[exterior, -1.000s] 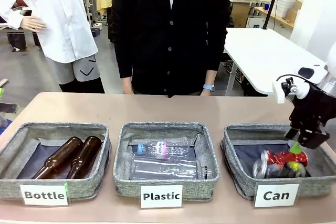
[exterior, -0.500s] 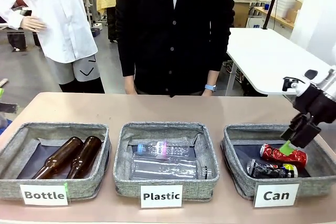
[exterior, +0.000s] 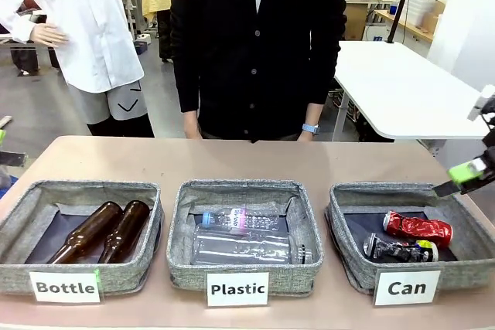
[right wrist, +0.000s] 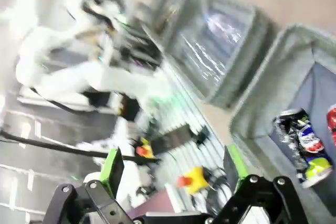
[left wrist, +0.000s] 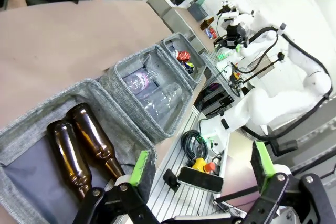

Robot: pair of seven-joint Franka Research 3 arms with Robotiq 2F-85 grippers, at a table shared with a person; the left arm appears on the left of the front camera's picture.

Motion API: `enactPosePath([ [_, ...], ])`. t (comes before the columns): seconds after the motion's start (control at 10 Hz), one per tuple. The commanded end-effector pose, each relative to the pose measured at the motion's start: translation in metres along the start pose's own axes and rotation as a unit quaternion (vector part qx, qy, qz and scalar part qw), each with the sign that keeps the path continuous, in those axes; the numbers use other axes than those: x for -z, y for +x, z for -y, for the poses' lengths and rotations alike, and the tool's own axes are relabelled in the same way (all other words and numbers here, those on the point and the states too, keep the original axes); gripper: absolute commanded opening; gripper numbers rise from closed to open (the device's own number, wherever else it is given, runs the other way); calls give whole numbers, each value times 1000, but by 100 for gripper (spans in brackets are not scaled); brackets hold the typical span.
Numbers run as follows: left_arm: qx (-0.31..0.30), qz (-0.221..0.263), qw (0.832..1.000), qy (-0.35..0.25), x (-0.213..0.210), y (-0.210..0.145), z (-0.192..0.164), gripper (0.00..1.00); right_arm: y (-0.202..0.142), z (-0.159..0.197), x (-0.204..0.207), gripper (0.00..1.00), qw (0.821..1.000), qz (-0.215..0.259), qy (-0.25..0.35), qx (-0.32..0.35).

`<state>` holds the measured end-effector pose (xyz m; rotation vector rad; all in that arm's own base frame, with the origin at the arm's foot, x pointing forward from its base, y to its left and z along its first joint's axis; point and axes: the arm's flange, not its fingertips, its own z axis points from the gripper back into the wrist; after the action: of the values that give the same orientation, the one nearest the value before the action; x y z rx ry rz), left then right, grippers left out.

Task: Sort the can waste into the basket.
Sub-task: Pick up the can waste from the table and place it in the right Fabric basket.

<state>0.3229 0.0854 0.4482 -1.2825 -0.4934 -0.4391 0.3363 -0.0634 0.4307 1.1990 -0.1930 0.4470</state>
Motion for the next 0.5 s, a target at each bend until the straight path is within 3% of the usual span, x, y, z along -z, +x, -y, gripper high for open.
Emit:
enactPosePath([
  [0.0,-1,4,1000,-1,-1,1,2,95,4,5,10,100,878,399,213,155],
  [0.1,-1,4,1000,-1,-1,1,2,95,4,5,14,100,868,416,199,182],
  [0.2,-1,4,1000,-1,-1,1,2,95,6,5,22,100,873,446,111,163],
  [0.3,-1,4,1000,-1,-1,1,2,95,-4,12,-4,100,986,119,84,83],
  [0.4,-1,4,1000,-1,-1,1,2,95,-4,12,-4,100,986,119,84,83],
])
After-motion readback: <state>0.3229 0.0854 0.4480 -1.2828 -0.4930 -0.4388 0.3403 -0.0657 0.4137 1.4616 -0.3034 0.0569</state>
